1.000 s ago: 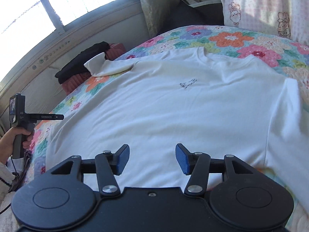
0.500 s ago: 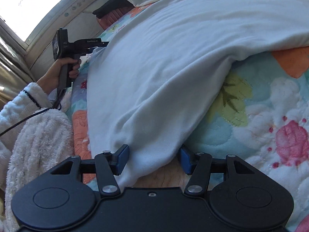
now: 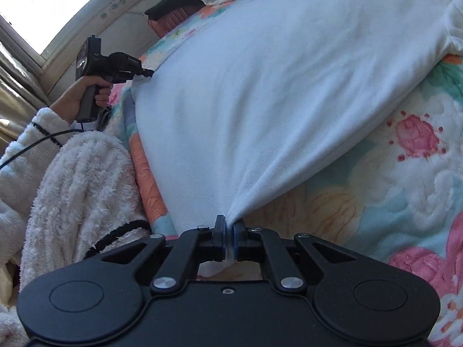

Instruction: Fold clothes

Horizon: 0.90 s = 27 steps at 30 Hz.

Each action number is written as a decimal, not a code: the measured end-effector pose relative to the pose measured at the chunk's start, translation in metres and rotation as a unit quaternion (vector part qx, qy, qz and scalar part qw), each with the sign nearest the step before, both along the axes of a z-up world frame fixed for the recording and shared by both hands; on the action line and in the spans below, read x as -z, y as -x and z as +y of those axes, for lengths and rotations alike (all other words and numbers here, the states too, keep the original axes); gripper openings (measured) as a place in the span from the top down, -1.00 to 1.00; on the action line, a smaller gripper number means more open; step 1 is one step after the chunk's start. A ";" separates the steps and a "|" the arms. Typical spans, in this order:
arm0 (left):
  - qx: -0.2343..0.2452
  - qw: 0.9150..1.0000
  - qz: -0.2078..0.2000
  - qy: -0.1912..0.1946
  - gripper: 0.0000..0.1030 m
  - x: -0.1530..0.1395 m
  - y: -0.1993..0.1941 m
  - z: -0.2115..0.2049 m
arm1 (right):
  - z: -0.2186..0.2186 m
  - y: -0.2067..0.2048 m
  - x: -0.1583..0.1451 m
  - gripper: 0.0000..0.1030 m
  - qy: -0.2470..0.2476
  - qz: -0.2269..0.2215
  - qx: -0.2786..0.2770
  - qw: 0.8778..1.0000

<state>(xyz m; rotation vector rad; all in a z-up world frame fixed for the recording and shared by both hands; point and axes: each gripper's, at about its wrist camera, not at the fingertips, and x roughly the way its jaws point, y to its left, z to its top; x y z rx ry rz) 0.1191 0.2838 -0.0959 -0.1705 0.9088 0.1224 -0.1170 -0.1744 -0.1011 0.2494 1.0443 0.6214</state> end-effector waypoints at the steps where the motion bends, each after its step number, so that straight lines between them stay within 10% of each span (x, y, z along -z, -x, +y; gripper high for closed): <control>1: 0.003 1.000 0.003 -0.017 0.92 -0.003 0.001 -0.003 | -0.001 0.003 -0.007 0.86 0.000 -0.017 -0.008 1.000; 10: -0.007 0.995 0.034 -0.093 0.91 -0.022 0.019 -0.010 | -0.005 0.007 0.012 0.73 0.023 -0.001 0.013 1.000; 12: -0.012 0.995 0.039 -0.088 0.76 -0.036 0.030 -0.011 | -0.010 0.008 0.009 0.63 0.019 -0.002 0.034 0.999; 15: 0.038 0.996 0.004 -0.086 0.19 -0.068 0.059 -0.032 | -0.022 0.015 0.000 -0.12 0.024 -0.034 0.068 0.997; 17: 0.082 0.992 -0.021 -0.089 -0.15 -0.086 0.078 -0.055 | -0.032 0.019 -0.006 -0.13 0.027 -0.055 0.088 0.994; 27: 0.228 0.971 -0.073 0.000 -0.52 -0.119 0.129 -0.206 | -0.076 0.015 -0.012 -0.13 -0.010 -0.044 0.215 0.976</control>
